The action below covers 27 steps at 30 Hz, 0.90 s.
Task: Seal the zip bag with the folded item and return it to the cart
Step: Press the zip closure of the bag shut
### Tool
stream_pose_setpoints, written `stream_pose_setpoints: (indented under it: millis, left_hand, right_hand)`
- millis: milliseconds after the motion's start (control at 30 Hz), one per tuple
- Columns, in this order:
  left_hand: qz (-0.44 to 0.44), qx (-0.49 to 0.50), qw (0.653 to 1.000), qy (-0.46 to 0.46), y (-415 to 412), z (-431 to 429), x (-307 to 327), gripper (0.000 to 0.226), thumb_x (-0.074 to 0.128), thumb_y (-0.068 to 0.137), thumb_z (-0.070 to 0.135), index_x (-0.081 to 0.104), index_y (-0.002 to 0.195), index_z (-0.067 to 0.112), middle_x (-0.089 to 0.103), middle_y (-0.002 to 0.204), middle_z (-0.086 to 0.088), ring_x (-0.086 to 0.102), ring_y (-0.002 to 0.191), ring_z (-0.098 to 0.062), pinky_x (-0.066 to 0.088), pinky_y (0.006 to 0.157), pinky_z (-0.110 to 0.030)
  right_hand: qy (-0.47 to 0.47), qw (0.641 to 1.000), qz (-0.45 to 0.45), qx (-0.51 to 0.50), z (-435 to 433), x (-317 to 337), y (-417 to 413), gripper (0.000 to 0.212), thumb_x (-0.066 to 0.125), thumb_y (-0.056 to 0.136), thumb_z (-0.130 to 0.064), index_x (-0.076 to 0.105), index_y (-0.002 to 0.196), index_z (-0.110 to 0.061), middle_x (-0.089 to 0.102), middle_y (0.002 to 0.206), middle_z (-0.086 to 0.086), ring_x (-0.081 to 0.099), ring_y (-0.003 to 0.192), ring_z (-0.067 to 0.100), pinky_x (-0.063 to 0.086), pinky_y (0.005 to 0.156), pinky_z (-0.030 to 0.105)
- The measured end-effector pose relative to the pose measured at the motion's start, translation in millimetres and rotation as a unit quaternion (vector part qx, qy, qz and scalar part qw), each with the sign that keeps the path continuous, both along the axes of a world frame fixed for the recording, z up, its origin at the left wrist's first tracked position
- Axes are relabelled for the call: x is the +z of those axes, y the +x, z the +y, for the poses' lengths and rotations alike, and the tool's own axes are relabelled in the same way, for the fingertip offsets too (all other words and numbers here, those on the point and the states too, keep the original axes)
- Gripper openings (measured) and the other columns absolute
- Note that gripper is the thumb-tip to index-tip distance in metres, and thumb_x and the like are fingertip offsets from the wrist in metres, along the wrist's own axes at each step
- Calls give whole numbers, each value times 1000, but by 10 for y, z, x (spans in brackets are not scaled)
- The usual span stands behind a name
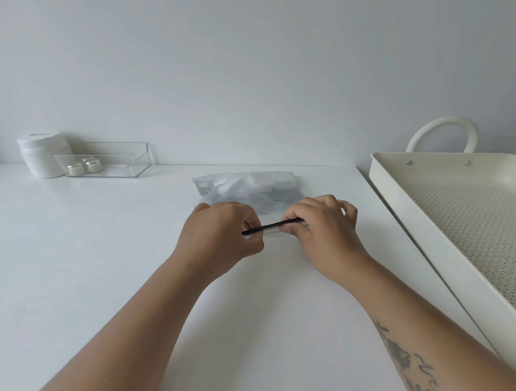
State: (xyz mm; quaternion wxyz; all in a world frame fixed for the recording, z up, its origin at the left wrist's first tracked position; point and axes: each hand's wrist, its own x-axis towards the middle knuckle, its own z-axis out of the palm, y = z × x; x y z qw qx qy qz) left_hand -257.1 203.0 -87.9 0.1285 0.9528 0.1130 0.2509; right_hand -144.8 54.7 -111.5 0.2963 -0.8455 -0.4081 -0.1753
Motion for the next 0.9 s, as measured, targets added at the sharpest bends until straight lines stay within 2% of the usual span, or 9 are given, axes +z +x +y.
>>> stream_pose_setpoints:
  millis: [167,267,333,433,533,700,800,900]
  left_hand:
    - [-7,11,1000,4,-14,47,12,5,64,77,35,65,78,29,65,75,17,53,67,2,31,73,-22]
    - [-19,20,1000,9,-35,92,20,7,66,78,34,67,83,29,55,63,21,42,60,11,27,67,-15]
    - [-20,17,1000,1,-56,113,34,6,67,78,33,68,82,28,52,59,22,44,58,10,26,66,-10]
    - [-19,-3,999,-30,-81,134,59,5,67,78,32,68,81,28,65,73,16,50,63,11,26,59,-13]
    - [-29,-7,998,-55,-95,155,69,3,67,78,33,67,79,30,64,73,16,52,62,3,27,59,-15]
    - [-47,-12,994,-99,-108,196,73,4,71,78,30,67,76,31,65,77,17,56,73,-1,38,59,-18]
    - [-58,-22,992,-113,-101,182,63,4,72,77,27,68,78,29,65,79,14,57,75,-5,44,63,-23]
    - [-59,-42,993,-98,-79,101,49,7,73,76,25,69,78,30,62,78,16,56,75,-5,46,65,-25]
  right_hand:
    - [22,1000,6,-13,-34,-40,81,8,63,90,-33,62,83,-34,57,81,-24,41,98,8,16,94,33]
    - [38,998,29,-29,-78,-35,147,10,64,90,-33,61,80,-36,57,80,-26,41,96,7,14,89,29]
    - [44,998,34,-33,-96,-33,179,12,64,90,-33,61,79,-37,61,84,-23,41,95,6,14,87,28]
    - [47,997,37,-38,-109,-40,206,11,63,90,-33,62,80,-36,63,87,-20,42,96,7,14,87,28]
    - [58,996,48,-47,-127,-46,231,10,62,91,-33,63,81,-35,64,87,-19,42,96,8,15,86,28]
    - [64,995,64,-43,-153,-24,226,10,62,91,-35,63,81,-34,64,87,-18,45,99,11,20,92,34]
    - [51,998,15,-21,-150,23,159,5,66,86,-38,62,86,-37,60,92,-22,45,105,9,20,102,39]
    - [22,999,-33,26,-41,33,-3,15,69,82,-41,63,96,-38,56,96,-25,42,107,5,12,108,41]
